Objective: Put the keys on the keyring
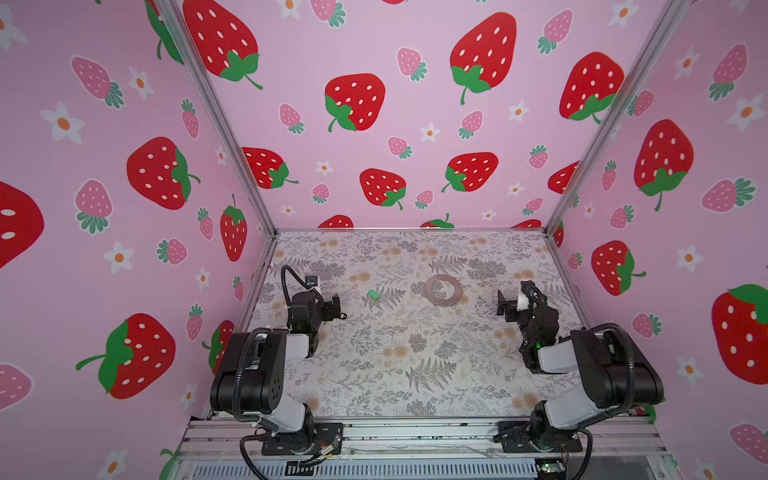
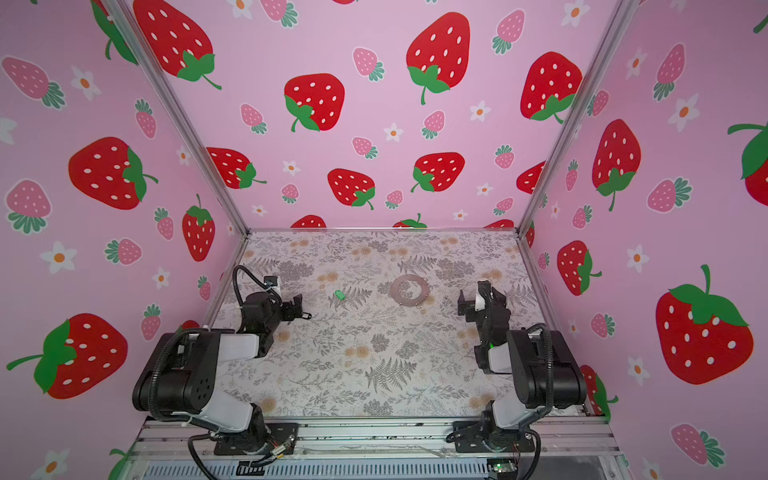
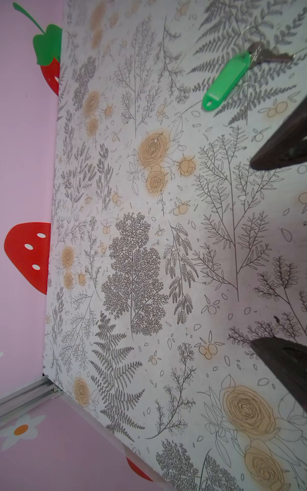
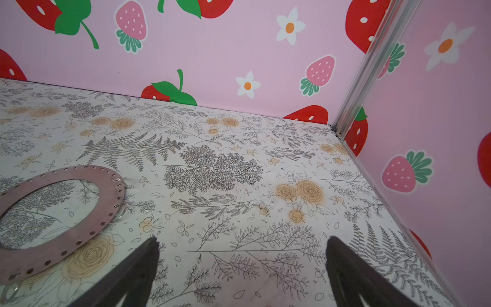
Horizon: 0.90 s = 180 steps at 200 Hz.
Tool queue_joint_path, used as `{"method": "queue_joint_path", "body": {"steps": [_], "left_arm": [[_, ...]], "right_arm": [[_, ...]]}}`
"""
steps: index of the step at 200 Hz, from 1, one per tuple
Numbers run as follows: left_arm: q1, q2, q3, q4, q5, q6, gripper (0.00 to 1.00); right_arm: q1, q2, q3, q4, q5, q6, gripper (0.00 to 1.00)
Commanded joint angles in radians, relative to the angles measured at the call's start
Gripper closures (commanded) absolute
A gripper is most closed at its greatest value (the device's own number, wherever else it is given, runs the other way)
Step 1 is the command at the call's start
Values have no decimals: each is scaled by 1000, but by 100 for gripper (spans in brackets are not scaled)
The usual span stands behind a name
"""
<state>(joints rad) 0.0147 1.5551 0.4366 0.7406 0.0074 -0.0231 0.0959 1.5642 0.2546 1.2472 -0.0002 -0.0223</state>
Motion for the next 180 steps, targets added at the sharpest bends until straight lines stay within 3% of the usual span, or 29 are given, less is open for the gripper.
{"method": "queue_joint_path", "body": {"steps": [1,149,180], "left_arm": [[-2,-7,17,23,12,6,1],[0,-7,20,19,7,3,1],[0,-66,64,-96,-16,-7,1]], "right_arm": [[-5,7,12,4,10,12,1],[-4,2,5,13,9,10,1],[-5,-91,54,-133,25,19,1]]}}
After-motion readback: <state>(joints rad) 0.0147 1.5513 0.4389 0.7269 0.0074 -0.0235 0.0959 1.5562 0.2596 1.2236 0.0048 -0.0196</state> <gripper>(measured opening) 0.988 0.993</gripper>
